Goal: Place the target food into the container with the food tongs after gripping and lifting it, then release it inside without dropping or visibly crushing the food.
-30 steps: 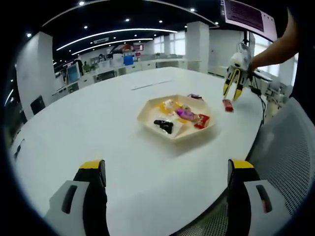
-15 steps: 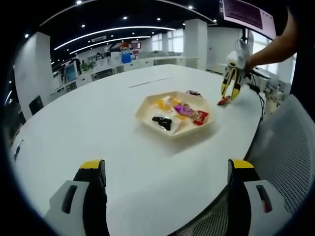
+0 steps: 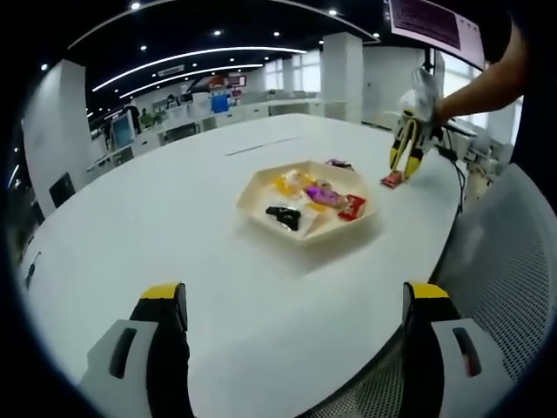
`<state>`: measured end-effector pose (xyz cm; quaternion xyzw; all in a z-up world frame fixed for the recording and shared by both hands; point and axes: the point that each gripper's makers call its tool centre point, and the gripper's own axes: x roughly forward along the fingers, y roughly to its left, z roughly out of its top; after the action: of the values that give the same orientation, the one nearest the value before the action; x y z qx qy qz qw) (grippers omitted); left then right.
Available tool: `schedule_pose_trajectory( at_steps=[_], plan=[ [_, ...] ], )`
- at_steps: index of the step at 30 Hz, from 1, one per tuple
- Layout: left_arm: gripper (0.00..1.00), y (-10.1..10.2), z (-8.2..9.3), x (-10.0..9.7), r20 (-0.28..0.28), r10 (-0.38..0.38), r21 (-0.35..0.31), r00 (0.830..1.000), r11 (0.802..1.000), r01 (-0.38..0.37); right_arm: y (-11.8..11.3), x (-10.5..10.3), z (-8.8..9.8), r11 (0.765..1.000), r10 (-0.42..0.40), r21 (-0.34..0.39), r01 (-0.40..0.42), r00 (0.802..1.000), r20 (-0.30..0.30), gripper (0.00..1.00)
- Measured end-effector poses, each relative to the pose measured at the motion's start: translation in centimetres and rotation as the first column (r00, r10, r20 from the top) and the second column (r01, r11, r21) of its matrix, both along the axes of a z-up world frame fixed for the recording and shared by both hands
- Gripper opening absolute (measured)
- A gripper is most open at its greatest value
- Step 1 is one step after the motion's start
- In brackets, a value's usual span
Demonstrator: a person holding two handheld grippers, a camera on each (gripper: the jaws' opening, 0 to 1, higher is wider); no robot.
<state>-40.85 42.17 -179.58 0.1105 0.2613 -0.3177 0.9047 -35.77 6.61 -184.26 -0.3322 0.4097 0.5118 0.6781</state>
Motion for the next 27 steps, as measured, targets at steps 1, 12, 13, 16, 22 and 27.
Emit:
schedule_pose_trajectory(
  at_steps=[1,12,13,16,22,27],
  plan=[
    [0.99,0.0,0.0,0.0,0.0,0.003,-0.003,1.0,1.0,-0.003,0.1,0.0,0.0,1.0,0.0,0.0,0.0,1.0,0.001,0.23],
    [0.99,-0.8,0.3,-0.4,-0.006,-0.028,-0.037,1.0,0.999,0.028,-0.6,0.8,1.0,0.996,-0.091,-0.003,0.091,0.996,-0.014,0.24],
    [0.99,-0.7,0.4,-0.4,-0.002,-0.025,-0.04,1.0,0.999,0.025,-0.7,1.0,1.3,0.997,-0.083,-0.009,0.083,0.997,-0.001,0.24],
    [1.0,-0.6,0.6,-0.2,0.002,-0.013,-0.052,1.0,0.999,0.013,-0.6,1.2,2.0,0.996,-0.094,-0.001,0.094,0.996,-0.007,0.24],
    [1.0,-0.8,0.4,-0.4,-0.017,-0.021,-0.058,1.0,0.998,0.02,-0.8,2.4,3.9,0.995,-0.096,-0.011,0.096,0.995,0.014,0.23],
    [0.99,-0.4,0.5,-0.1,-0.002,-0.006,-0.057,1.0,0.998,0.006,-0.8,4.2,6.7,0.993,-0.122,0.012,0.122,0.992,0.02,0.24]
  ],
)
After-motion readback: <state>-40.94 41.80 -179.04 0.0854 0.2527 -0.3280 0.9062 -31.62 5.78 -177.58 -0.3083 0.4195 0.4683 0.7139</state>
